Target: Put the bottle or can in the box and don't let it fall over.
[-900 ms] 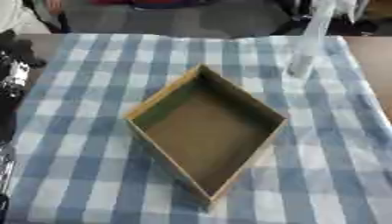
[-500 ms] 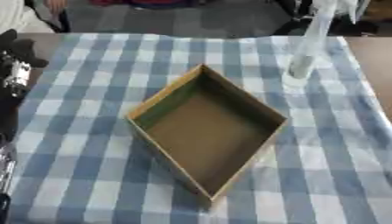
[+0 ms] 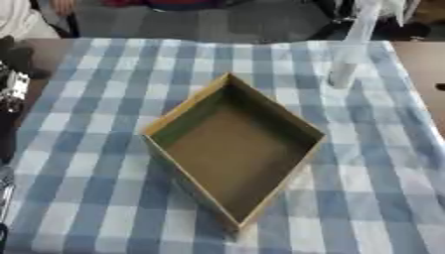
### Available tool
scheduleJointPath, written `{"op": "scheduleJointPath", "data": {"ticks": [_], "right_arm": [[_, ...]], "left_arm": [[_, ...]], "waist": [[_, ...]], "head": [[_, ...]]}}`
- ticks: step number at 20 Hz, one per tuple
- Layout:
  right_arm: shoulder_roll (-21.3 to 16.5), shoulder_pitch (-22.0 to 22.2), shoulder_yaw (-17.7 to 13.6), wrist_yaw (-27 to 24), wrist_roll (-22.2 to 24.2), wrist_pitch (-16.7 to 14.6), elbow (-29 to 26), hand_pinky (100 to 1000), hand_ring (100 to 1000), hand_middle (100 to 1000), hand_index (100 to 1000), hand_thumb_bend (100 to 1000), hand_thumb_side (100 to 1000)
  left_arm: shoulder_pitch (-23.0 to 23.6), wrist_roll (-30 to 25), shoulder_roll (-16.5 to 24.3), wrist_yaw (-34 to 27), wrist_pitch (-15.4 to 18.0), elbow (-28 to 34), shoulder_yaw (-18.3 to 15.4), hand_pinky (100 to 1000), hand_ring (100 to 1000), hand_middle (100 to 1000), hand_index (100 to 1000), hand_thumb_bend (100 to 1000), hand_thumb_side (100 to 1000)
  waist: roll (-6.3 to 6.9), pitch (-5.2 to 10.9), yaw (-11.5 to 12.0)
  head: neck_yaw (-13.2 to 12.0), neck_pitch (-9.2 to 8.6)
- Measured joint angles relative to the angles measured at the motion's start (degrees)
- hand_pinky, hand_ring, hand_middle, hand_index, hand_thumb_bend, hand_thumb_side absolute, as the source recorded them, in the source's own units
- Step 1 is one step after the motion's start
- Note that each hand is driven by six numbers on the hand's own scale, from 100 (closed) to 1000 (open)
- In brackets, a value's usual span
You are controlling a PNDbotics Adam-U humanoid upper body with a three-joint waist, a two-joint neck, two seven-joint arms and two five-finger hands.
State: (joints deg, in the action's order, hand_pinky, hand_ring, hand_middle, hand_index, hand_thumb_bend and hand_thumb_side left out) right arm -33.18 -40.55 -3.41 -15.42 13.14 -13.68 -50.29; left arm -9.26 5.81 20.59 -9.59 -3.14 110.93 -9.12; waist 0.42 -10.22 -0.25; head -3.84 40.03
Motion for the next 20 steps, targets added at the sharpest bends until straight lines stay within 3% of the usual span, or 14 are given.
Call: {"op": "scheduleJointPath", "data": {"ticks": [9,20], "right_arm": [[-1.0,-4.0,1.0,1.9,1.5,-5.2,10.3,822,1000,1000,993,100,813],[-2.0,-2.8,2.1,1.0,3.9,-5.5,6.1,826,1000,1000,1000,100,783]], "left_arm": [[-0.2,-0.3,0.0,0.0,0.0,0.0,0.1,1000,660,768,917,260,521],[-0.5,-0.6,0.0,0.0,0.0,0.0,0.4,1000,660,769,919,254,525]], "waist": [[0.42,0.0,0.2],[0.49,-1.26,0.8]], "head": [[0.3,-0.43],[0.4,-1.51]]}}
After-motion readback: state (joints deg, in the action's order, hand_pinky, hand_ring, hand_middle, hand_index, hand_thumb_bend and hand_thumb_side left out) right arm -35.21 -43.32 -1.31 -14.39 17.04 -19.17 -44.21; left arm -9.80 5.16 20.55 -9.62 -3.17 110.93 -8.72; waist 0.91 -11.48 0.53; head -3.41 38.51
